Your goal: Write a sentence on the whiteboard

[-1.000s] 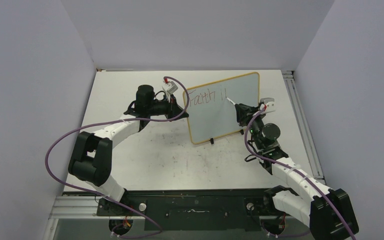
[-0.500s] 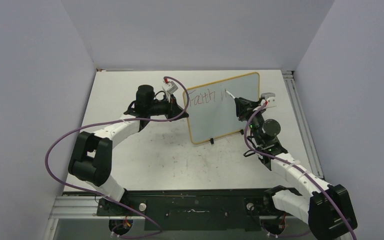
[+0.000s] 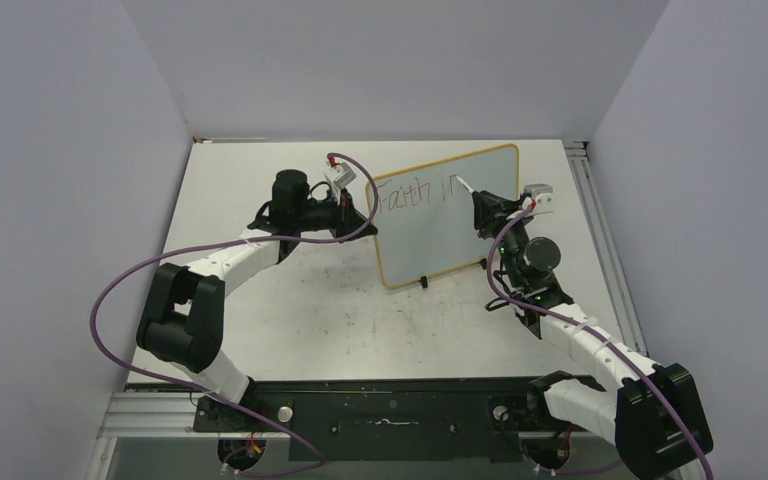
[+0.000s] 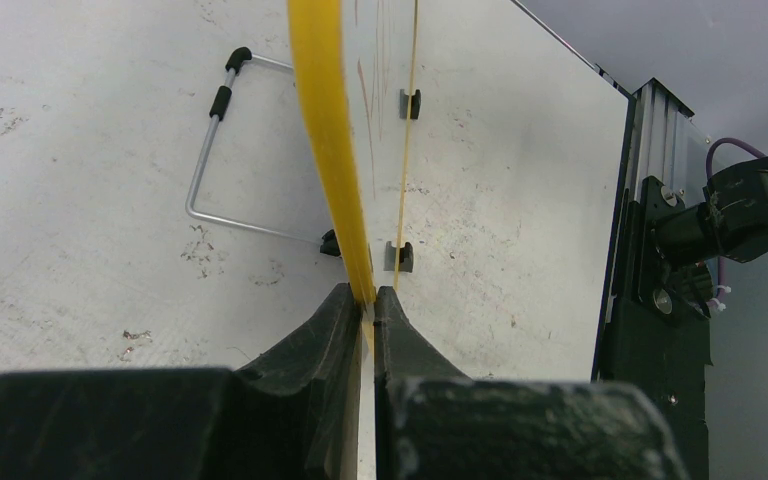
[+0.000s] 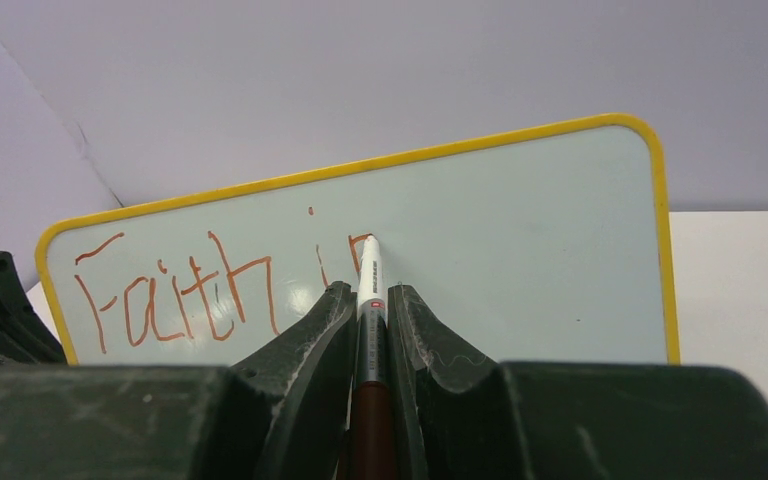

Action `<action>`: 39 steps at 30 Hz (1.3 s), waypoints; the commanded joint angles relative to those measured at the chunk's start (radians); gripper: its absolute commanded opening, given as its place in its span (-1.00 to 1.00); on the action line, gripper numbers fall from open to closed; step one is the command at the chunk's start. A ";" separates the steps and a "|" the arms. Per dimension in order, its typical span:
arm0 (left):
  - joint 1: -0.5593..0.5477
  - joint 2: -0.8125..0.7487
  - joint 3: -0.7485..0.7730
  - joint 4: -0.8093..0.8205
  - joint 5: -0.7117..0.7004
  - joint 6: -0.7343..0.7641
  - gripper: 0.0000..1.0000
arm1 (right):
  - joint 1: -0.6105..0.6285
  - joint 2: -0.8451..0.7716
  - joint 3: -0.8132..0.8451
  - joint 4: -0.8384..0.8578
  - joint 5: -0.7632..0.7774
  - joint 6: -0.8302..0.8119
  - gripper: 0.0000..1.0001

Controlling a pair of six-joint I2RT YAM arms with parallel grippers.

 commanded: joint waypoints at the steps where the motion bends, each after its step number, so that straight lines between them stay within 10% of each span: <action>1: 0.001 0.002 0.038 0.005 0.027 0.005 -1.00 | -0.008 -0.001 0.036 0.034 0.063 -0.030 -0.89; 39: 0.001 -0.002 0.040 -0.002 0.027 0.009 -1.00 | -0.008 -0.093 -0.092 -0.076 0.067 0.009 -0.89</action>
